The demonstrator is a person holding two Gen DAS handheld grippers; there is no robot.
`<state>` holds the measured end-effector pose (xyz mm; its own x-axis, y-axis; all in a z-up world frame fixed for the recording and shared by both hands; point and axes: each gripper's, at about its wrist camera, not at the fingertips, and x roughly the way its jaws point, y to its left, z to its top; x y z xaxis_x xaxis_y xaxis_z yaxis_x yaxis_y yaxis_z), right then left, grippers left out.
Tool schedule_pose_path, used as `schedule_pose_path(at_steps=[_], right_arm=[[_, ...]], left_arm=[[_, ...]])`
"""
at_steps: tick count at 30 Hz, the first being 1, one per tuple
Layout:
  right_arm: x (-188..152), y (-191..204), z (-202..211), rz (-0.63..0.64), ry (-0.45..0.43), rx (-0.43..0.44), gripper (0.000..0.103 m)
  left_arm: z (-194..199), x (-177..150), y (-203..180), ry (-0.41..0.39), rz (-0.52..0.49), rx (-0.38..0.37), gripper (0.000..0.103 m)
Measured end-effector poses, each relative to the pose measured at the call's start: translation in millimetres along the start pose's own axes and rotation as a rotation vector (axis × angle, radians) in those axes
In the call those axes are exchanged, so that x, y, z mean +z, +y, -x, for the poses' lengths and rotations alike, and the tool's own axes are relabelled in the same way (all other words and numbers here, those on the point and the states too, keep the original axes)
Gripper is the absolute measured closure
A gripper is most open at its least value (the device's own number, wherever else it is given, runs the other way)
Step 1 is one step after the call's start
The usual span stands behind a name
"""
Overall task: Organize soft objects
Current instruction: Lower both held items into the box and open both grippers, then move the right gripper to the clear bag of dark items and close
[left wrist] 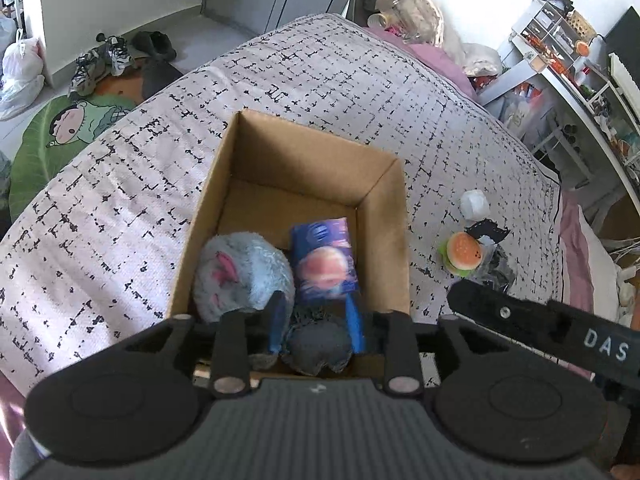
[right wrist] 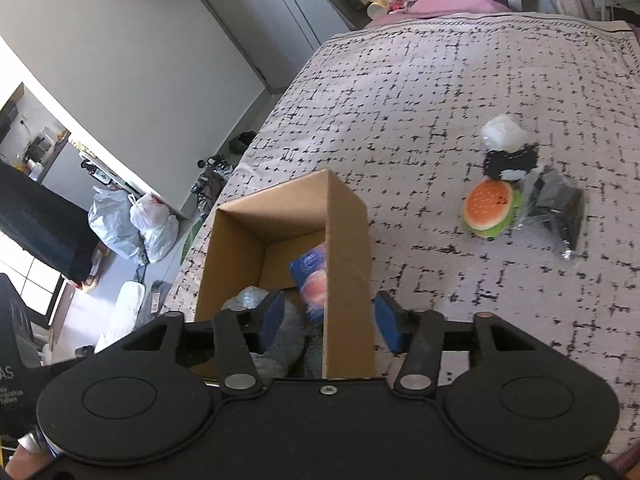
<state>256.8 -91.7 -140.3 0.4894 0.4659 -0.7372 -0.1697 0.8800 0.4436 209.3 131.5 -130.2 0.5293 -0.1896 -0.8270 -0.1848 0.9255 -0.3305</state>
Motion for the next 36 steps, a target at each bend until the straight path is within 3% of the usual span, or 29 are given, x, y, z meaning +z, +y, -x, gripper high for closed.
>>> schedule_pose_path(at_steps=[13,16,23,36], right_arm=[[3,-29,30,0.021,-0.062,-0.082,0.012],[4,-35,37,0.041,-0.089,-0.109,0.004],[8,-54,49,0.058,-0.120,-0.142,0.000],[18,-90,63,0.080,-0.122,-0.175,0.000]], left_arm=[[8,-4,-34,-0.018,-0.040,0.017,0.022],[10,-5,-42,-0.031,-0.057,0.027,0.017],[13,-7,-61,-0.064,-0.079,0.032,0.001],[10,-10,-96,-0.095,-0.132,0.035,0.000]])
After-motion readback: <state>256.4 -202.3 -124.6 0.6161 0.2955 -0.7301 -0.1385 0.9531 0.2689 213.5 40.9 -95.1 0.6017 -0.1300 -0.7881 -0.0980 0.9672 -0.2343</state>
